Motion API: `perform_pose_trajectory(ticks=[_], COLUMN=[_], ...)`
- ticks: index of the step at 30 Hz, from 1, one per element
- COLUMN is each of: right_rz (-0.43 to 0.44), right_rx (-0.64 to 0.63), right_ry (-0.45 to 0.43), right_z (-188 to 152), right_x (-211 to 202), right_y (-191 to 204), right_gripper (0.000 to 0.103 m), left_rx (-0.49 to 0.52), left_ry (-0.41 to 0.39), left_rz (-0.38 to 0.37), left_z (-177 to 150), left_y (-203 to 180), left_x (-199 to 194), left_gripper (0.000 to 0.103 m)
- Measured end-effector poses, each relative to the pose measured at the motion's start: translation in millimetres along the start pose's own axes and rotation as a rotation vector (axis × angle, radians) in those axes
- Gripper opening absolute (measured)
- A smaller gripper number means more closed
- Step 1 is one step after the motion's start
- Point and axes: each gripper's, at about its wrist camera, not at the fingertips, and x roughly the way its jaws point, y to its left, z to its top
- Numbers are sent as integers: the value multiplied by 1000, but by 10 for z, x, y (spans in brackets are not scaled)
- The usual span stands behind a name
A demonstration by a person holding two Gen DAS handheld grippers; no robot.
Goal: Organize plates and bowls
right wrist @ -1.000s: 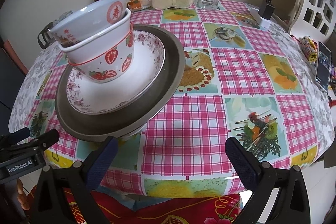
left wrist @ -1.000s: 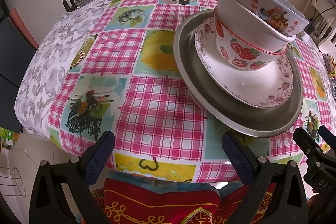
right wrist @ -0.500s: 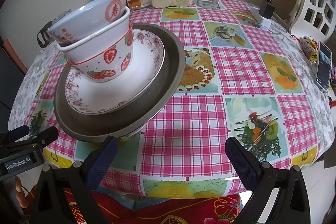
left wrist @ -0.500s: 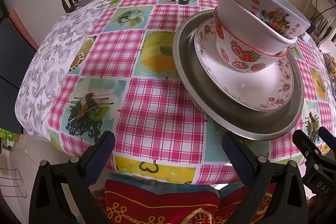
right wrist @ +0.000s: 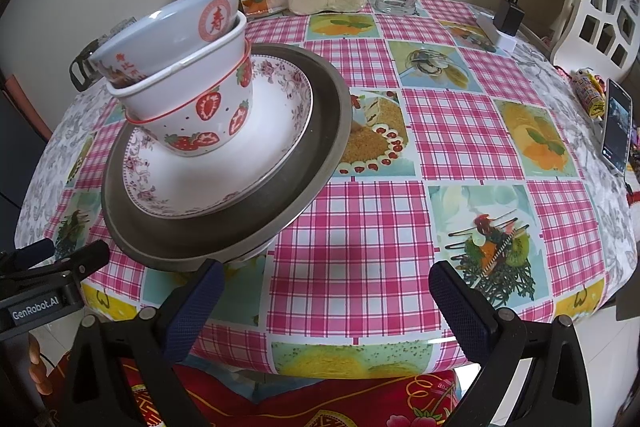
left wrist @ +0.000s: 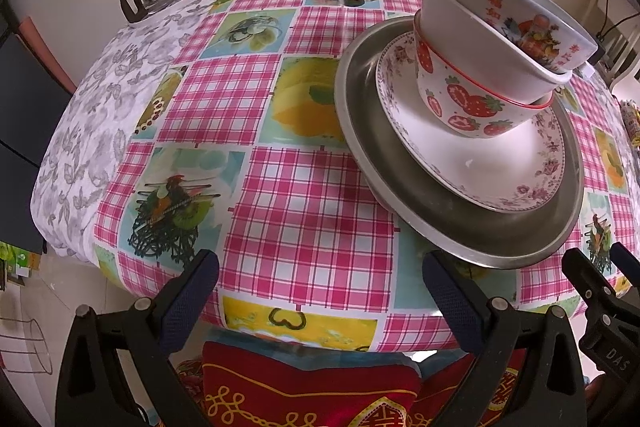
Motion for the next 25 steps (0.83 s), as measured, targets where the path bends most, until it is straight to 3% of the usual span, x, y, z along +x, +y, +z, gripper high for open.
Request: perform_pose_trajectory(ticks=[25], right_rz=[-3], right_rx=[3], right_ry=[4], right_z=[-4], right_x=[11], right_y=[-19], right_gripper=[103], left_rx=[-1], left_ry=[-13], left_rz=[19], left_z=[-10], left_y=[-13], left_x=[-46], left_gripper=[102])
